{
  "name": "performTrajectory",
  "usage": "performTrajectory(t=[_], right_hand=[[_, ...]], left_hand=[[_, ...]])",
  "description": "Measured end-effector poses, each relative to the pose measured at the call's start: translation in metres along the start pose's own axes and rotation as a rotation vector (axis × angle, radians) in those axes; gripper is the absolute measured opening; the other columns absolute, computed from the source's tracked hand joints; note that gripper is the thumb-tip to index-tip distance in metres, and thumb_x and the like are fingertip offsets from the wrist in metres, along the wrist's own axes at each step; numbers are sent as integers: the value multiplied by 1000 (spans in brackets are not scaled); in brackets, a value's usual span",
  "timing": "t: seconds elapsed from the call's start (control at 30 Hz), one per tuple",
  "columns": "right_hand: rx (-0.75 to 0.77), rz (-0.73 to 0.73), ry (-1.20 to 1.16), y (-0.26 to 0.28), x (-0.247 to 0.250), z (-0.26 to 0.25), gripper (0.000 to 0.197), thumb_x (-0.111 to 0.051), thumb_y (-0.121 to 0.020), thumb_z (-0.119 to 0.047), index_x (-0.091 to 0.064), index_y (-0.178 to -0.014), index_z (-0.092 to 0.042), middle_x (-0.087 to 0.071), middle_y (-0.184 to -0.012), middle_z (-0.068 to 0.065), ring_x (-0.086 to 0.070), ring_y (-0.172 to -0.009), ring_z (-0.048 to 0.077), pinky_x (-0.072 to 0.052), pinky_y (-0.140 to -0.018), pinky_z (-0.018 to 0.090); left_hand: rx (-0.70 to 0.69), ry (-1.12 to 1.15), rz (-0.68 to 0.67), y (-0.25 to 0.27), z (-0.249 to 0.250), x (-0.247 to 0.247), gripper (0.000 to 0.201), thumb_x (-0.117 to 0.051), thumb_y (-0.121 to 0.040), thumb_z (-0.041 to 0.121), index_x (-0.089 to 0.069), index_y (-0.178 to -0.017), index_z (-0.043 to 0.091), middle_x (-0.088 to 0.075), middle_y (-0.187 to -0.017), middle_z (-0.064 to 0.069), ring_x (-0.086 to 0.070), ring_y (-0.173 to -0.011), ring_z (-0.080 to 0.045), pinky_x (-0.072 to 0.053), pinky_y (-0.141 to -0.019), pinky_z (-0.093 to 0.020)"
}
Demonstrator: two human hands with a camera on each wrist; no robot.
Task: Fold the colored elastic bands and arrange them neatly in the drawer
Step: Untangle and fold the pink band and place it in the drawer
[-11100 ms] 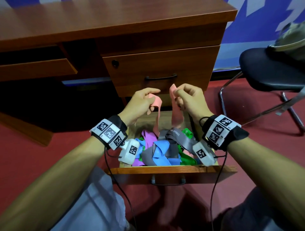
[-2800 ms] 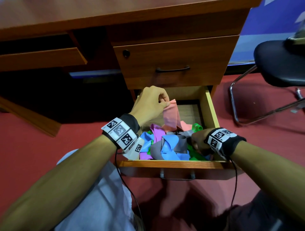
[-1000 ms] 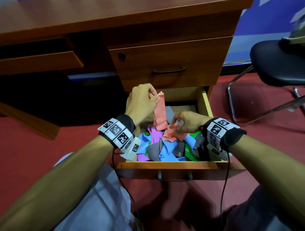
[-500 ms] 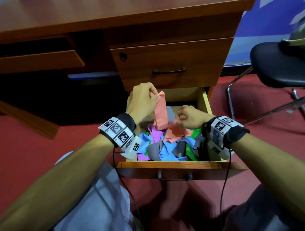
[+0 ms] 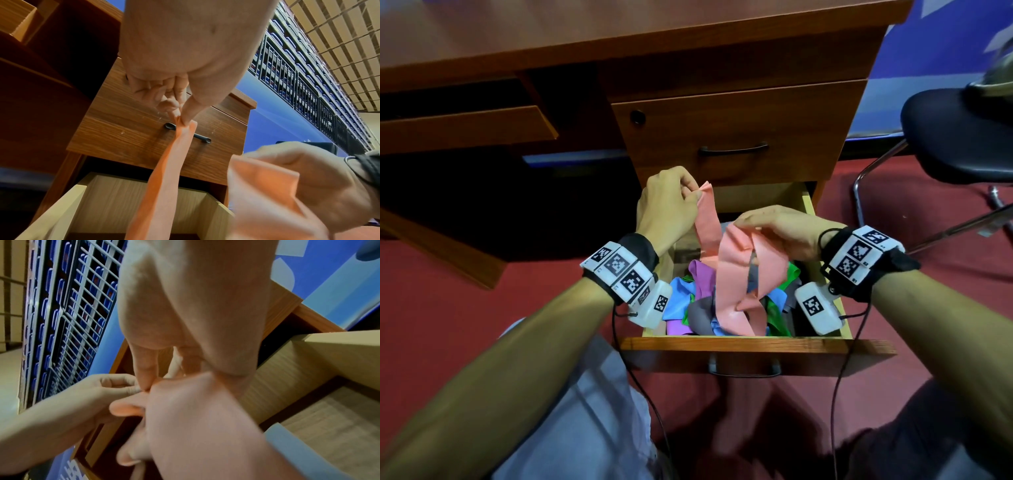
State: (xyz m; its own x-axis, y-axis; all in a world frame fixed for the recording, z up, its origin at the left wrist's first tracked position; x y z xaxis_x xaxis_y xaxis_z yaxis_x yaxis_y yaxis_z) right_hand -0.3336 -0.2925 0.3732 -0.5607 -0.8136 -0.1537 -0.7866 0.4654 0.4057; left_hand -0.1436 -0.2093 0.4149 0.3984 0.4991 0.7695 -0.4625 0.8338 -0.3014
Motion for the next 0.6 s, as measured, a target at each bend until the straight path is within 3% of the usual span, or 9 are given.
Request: performTrajectory(t=[0.13,0.23,0.37,0.43,0.53,0.6], right_hand=[[-58,-52,120,-1,2,10,32,-59,-99,-16,-74,-72,-20,-67,-69,-2,-61,-57,8,-47,-51,19],[-69,-52,106,-1,2,10,23,-56,-101,-15,-72,-84,-18,-69,-78,2,-64,-68,13,-50,-56,25],[-36,6,205,-4,6,9,17,-60,-98,-24,-75,-90,-25,-64,-83,6,-55,-66,16,-35,-57,28],[16,72,357,-5,7,8,13,-63,-96,-25,-75,-94,-22,-64,-80,10,-48,-60,20,-29,-56,30],[91,218,631,-4,8,6,9,-65,-88,-7,-74,-91,-10,-71,-78,9,-59,-63,20,-45,-58,33],[179,344,995,-3,10,7,8,-63,-84,-14,-71,-87,-15,-71,-86,8,-66,-71,21,-54,-61,34]], left_hand=[[6,9,-10,0,1,0,12,-69,-89,22,-66,-79,27,-66,-83,10,-65,-80,-15,-53,-63,-30],[-2,-4,-5,1,2,-1,13,-68,-90,19,-66,-79,27,-64,-80,11,-65,-78,-14,-52,-60,-30],[0,-11,0,0,0,-2,13,-67,-90,20,-66,-79,27,-66,-81,11,-65,-79,-13,-55,-62,-31],[5,-7,-3,0,-1,-1,12,-68,-89,22,-66,-78,27,-67,-82,9,-66,-80,-15,-56,-65,-33],[2,-3,-5,0,0,-1,12,-69,-89,22,-66,-78,27,-67,-82,9,-66,-79,-14,-57,-65,-34],[-3,-5,-2,1,1,-2,13,-68,-89,20,-66,-78,27,-66,-82,9,-66,-79,-13,-58,-66,-36]])
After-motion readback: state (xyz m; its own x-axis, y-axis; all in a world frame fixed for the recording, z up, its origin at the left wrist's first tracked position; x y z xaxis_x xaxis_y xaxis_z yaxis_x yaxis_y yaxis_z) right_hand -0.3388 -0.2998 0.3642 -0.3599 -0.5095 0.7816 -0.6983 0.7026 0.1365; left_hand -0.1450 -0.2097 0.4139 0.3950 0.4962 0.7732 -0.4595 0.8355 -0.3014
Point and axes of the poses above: each hand's wrist, its own y-axis away from the middle knuckle, its own x-axis out of the back of the hand, z = x × y, the point moved 1 cm from there along -y, towards the middle knuckle
